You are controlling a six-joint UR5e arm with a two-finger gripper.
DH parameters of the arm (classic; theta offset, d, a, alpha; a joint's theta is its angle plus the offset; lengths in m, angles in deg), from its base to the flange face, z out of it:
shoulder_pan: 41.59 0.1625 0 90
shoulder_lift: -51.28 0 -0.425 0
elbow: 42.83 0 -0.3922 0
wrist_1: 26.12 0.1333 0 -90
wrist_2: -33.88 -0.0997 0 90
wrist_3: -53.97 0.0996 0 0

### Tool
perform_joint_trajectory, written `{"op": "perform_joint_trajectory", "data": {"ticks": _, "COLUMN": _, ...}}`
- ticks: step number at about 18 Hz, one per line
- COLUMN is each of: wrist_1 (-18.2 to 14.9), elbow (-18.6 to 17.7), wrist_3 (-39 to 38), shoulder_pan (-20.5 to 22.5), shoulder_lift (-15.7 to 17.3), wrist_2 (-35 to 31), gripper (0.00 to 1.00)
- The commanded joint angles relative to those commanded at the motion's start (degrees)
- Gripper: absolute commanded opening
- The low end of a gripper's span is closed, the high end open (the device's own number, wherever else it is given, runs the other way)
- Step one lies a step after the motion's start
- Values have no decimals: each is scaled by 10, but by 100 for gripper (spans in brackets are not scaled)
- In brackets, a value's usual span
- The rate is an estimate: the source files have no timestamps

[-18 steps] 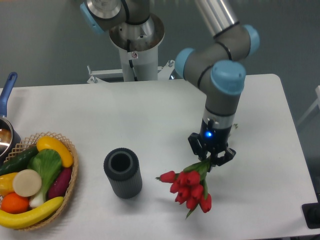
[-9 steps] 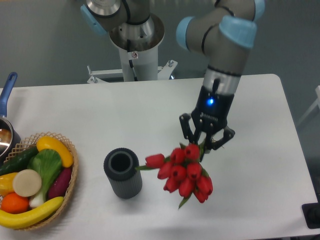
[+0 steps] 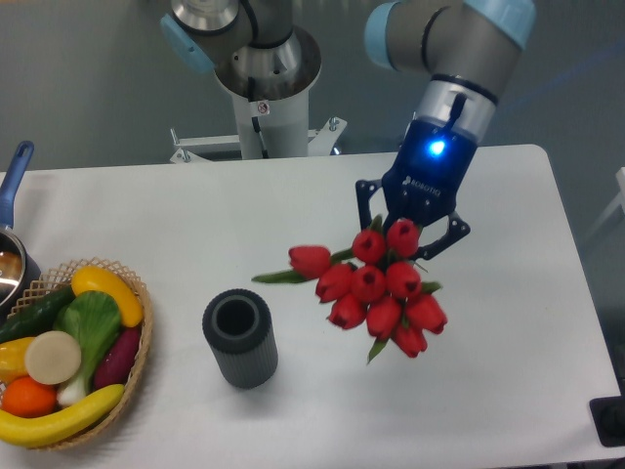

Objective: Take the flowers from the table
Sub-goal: 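Lift the gripped tulip bunch up off the table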

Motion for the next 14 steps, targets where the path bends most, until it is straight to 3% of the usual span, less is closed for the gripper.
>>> {"op": "perform_joint_trajectory", "data": {"ticks": 14, "wrist_1": 1, "elbow": -3, "wrist_3": 22, "shoulder_pan": 1, "shoulder_lift": -3, "wrist_2": 1, "gripper": 28}}
